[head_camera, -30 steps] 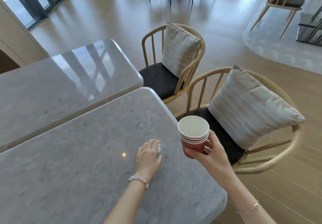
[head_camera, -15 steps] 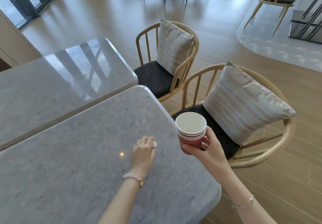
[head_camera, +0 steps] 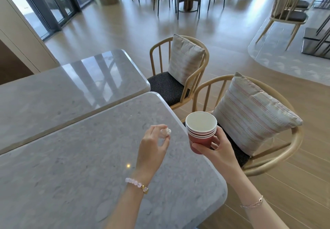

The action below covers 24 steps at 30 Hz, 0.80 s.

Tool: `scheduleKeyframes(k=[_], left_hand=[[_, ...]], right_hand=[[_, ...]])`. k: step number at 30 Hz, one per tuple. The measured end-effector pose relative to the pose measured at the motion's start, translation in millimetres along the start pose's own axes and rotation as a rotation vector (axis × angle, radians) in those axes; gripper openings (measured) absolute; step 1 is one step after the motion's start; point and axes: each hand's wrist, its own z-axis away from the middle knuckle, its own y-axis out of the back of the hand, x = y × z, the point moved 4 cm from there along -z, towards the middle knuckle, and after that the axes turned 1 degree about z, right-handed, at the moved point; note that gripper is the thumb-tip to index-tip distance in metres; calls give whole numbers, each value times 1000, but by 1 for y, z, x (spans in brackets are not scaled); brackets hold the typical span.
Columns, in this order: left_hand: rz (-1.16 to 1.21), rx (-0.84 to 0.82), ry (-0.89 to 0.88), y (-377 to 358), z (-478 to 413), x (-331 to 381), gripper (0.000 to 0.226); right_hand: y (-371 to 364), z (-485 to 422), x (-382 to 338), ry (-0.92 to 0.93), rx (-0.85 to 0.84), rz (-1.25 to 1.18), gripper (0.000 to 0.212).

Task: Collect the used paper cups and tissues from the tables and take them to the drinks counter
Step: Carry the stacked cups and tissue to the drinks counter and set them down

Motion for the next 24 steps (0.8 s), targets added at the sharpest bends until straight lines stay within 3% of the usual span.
scheduleKeyframes(k=[15, 24], left_hand=[[79, 82, -14, 22, 3, 48, 24], [264, -66, -108, 22, 10, 66, 20]], right_hand=[[16, 2, -28, 87, -31, 53, 63], [35, 50, -35, 62, 201, 39, 66]])
